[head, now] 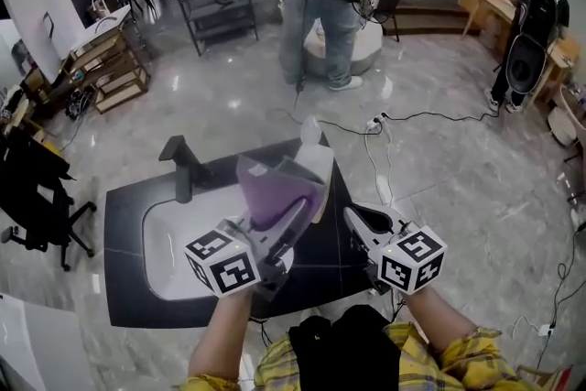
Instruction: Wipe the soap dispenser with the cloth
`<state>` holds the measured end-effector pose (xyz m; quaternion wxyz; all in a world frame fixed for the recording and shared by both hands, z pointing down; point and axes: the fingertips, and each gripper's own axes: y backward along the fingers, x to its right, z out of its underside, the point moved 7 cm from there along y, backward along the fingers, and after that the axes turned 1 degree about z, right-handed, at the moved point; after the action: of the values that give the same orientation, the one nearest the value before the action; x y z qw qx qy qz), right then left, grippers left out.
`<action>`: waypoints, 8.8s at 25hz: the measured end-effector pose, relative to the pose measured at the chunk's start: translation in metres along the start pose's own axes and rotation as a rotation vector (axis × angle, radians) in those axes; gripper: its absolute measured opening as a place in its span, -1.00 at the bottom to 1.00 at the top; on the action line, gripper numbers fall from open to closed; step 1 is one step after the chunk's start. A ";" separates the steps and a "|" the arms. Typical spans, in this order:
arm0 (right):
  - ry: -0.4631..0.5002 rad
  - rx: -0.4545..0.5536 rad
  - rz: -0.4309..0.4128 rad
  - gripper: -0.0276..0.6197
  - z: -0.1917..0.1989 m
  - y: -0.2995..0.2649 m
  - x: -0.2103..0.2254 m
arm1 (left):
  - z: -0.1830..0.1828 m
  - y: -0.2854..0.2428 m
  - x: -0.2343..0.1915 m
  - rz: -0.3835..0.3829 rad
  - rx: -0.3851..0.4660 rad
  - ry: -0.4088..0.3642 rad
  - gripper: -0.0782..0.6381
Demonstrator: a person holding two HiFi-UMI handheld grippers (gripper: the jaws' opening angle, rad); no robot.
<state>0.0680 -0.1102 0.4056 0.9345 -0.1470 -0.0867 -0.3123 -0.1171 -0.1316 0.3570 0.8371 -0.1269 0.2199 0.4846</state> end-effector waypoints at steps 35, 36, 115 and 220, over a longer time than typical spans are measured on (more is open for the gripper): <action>0.006 -0.122 -0.177 -0.90 0.015 -0.036 0.035 | 0.127 -0.021 -0.075 -0.369 -0.399 0.105 -0.62; 0.006 -0.127 -0.180 -0.90 0.017 -0.037 0.036 | 0.131 -0.022 -0.077 -0.369 -0.411 0.106 -0.62; 0.580 -0.045 -0.571 -0.39 -0.099 -0.121 -0.004 | 0.085 0.031 -0.013 -0.401 -0.082 0.121 -0.62; 0.308 0.056 -0.424 -0.15 -0.080 -0.067 0.038 | 0.091 0.016 -0.035 -0.344 -0.152 -0.055 -0.62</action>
<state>0.0631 -0.2084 0.3551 0.8541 -0.0506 0.0190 -0.5173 -0.1239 -0.1112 0.4531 0.9014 -0.2121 0.1350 0.3526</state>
